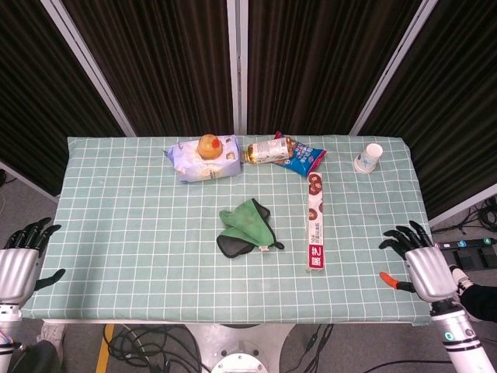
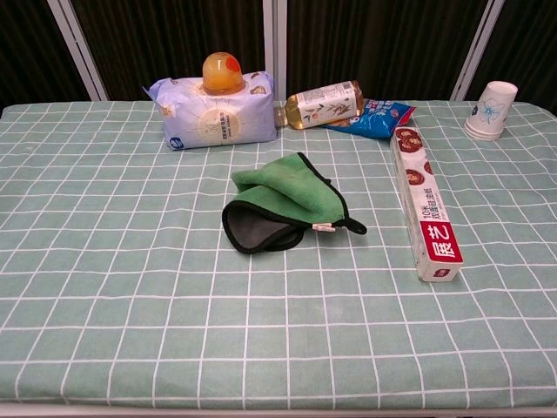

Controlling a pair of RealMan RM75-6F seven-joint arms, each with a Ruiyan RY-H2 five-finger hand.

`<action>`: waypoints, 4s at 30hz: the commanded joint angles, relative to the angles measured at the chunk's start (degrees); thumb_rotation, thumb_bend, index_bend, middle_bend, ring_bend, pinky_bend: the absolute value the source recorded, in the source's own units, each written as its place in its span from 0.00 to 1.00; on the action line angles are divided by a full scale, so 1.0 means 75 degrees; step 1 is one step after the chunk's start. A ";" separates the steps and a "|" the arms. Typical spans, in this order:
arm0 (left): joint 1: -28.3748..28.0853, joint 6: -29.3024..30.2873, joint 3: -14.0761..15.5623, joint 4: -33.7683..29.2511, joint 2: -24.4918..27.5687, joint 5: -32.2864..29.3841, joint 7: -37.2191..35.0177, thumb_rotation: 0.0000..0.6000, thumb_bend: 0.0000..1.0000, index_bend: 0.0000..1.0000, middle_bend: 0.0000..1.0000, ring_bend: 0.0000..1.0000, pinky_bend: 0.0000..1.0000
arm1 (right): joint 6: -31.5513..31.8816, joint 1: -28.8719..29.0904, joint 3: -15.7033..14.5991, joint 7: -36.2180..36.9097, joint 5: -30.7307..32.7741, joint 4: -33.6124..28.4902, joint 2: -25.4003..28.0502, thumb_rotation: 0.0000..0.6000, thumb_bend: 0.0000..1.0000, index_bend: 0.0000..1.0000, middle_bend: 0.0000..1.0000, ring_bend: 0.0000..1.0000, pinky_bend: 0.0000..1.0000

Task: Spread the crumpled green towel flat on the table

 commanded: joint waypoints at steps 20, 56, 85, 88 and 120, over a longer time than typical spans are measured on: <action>0.0082 0.0069 -0.0019 -0.0108 0.0110 -0.0059 -0.0032 1.00 0.04 0.25 0.23 0.18 0.24 | -0.2853 0.3079 0.0643 0.0101 0.0428 0.3693 -0.4152 0.98 0.04 0.44 0.22 0.05 0.06; -0.0075 -0.0410 0.0065 0.0027 0.0242 -0.0059 -0.0635 1.00 0.03 0.25 0.23 0.18 0.24 | -0.2125 0.4062 0.0672 0.0971 0.0670 0.6977 -0.6917 1.00 0.40 0.60 0.26 0.11 0.06; -0.2730 -0.3325 -0.0866 0.0681 -0.1397 -0.0525 -0.2689 1.00 0.00 0.33 0.23 0.20 0.25 | -0.3601 0.5715 0.3020 -0.1591 0.3478 0.3713 -0.5446 1.00 0.45 0.67 0.28 0.11 0.06; -0.3057 -0.3822 -0.1000 0.0861 -0.1677 -0.0913 -0.2643 1.00 0.00 0.33 0.23 0.20 0.25 | -0.3701 0.5922 0.3245 -0.1863 0.3953 0.3678 -0.5482 1.00 0.45 0.67 0.28 0.11 0.05; -0.4754 -0.5321 -0.1465 0.1538 -0.3957 -0.3944 -0.0346 0.33 0.00 0.40 0.23 0.20 0.25 | -0.6301 0.6686 0.3198 -0.0348 0.4230 0.2872 -0.3638 0.96 0.46 0.67 0.28 0.07 0.00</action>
